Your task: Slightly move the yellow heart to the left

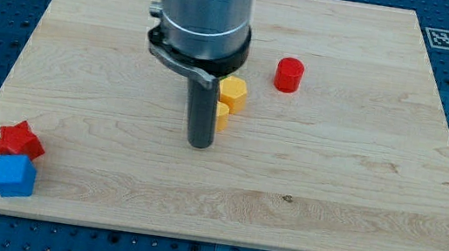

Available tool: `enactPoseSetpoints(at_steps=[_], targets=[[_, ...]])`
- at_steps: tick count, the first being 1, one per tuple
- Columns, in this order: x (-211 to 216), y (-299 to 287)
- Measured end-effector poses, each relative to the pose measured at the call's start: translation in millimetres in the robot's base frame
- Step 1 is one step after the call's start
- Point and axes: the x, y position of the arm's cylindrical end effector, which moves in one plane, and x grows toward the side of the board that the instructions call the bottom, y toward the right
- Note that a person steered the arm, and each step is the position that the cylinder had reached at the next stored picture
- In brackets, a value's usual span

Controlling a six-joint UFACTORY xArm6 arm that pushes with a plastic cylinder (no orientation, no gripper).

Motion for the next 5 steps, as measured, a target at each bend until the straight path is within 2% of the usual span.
enactPoseSetpoints(at_steps=[2, 5], targets=[[-8.2, 38.6], [-22.6, 21.3]])
